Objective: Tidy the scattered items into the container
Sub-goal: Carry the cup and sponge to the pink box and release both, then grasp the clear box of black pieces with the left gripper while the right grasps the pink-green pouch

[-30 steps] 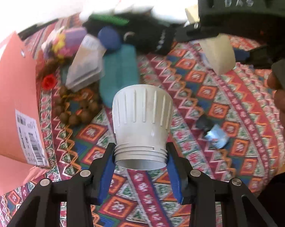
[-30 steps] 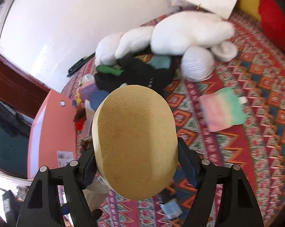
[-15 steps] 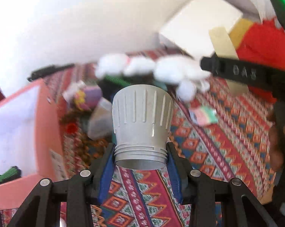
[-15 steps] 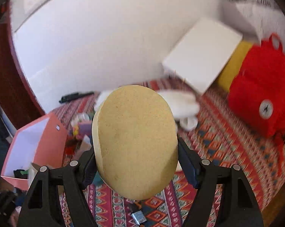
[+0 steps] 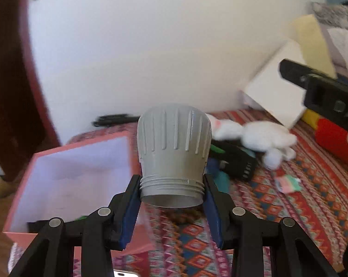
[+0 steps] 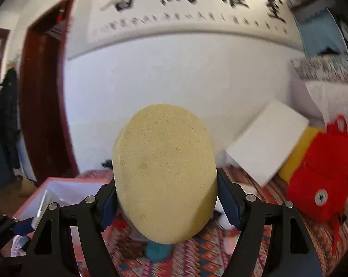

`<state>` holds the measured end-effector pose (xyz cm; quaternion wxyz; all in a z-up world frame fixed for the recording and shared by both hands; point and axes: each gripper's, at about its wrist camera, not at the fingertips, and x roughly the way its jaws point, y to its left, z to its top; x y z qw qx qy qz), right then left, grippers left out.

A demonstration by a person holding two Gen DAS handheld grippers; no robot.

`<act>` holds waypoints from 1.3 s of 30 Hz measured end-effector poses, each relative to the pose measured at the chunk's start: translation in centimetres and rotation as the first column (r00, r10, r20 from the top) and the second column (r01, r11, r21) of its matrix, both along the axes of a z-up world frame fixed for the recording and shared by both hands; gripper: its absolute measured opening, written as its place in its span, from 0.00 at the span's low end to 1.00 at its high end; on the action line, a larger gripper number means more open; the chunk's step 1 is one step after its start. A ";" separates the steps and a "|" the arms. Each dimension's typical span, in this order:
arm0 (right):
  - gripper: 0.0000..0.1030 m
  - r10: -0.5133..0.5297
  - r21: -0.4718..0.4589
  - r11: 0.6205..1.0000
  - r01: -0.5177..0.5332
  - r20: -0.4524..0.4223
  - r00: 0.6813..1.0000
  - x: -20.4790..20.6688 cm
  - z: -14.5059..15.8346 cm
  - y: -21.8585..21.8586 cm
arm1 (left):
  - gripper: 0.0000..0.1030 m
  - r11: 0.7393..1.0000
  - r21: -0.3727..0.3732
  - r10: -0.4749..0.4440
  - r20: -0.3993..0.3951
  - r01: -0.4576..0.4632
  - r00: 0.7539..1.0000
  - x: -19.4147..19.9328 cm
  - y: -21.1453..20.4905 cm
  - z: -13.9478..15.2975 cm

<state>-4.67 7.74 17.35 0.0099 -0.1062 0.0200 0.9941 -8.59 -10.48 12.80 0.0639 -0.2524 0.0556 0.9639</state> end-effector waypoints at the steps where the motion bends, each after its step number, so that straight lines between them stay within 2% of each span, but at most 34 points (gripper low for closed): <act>1: 0.75 0.021 0.004 1.000 -0.021 -0.014 1.000 0.2 0.5 -1.1 | 0.42 1.000 0.000 0.024 -0.013 -0.024 1.000 0.1 -0.9 0.2; 7: 0.75 0.168 0.026 0.986 -0.167 -0.037 0.985 -0.5 1.9 -7.8 | 0.42 0.984 0.035 0.176 -0.057 -0.174 0.983 0.1 -7.9 1.3; 10: 0.75 0.233 0.043 0.972 -0.231 -0.048 0.971 -1.3 2.4 -11.4 | 0.42 0.965 0.068 0.258 -0.055 -0.254 0.965 -0.6 -12.0 1.9; 12: 0.75 0.265 0.065 0.963 -0.261 -0.061 0.962 -2.0 2.4 -13.5 | 0.42 0.943 0.076 0.329 -0.058 -0.325 0.943 -1.4 -14.6 1.9; 15: 0.75 0.315 0.079 0.948 -0.310 -0.059 0.947 -3.5 1.8 -16.4 | 0.42 0.916 0.095 0.395 -0.042 -0.390 0.918 -3.0 -17.8 1.4; 19: 0.75 0.360 0.092 0.930 -0.356 -0.026 0.933 -6.0 -0.4 -19.8 | 0.42 0.892 0.101 0.444 -0.004 -0.441 0.896 -5.9 -20.6 -0.5; 21: 0.75 0.380 0.102 0.919 -0.381 0.027 0.925 -8.0 -1.8 -21.5 | 0.42 0.885 0.099 0.454 0.033 -0.455 0.891 -7.2 -21.6 -2.1; 22: 0.75 0.397 0.111 0.907 -0.405 0.086 0.914 -9.3 -2.7 -22.7 | 0.42 0.883 0.090 0.457 0.058 -0.461 0.887 -8.0 -22.1 -3.2; 25: 0.75 0.424 0.084 0.883 -0.462 0.279 0.862 -13.6 -6.7 -25.5 | 0.42 0.880 0.048 0.464 0.122 -0.472 0.878 -10.1 -23.0 -6.2; 27: 0.75 0.453 0.033 0.865 -0.501 0.379 0.807 -15.9 -9.3 -26.8 | 0.43 0.877 0.036 0.469 0.152 -0.479 0.870 -11.2 -23.4 -7.7; 29: 0.76 0.478 -0.014 0.851 -0.525 0.432 0.765 -17.7 -11.3 -27.4 | 0.48 0.872 0.015 0.481 0.159 -0.490 0.862 -11.9 -23.4 -8.5; 31: 0.77 0.445 0.002 0.867 -0.498 0.448 0.776 -18.7 -12.6 -27.6 | 0.85 0.864 -0.018 0.501 0.127 -0.503 0.856 -12.0 -23.2 -8.6; 32: 0.78 0.418 0.022 0.879 -0.477 0.449 0.790 -19.0 -13.0 -27.6 | 0.89 0.857 -0.033 0.516 0.092 -0.515 0.852 -11.8 -23.0 -8.4; 33: 0.79 0.405 0.025 0.886 -0.462 0.443 0.800 -19.3 -12.9 -27.3 | 0.92 0.851 -0.042 0.526 0.059 -0.524 0.849 -11.5 -22.7 -8.1; 35: 0.82 0.420 -0.018 0.889 -0.457 0.429 0.799 -19.3 -12.5 -25.7 | 0.92 0.852 -0.041 0.523 0.029 -0.521 0.852 -11.2 -22.3 -7.6; 37: 0.84 0.447 -0.066 0.885 -0.461 0.397 0.801 -19.3 -11.3 -24.5 | 0.92 0.864 -0.020 0.504 0.030 -0.503 0.863 -10.9 -21.9 -7.3; 39: 0.86 0.454 -0.063 0.884 -0.464 0.359 0.815 -18.7 -10.6 -22.6 | 0.92 0.867 -0.010 0.499 0.039 -0.499 0.866 -10.8 -21.7 -7.1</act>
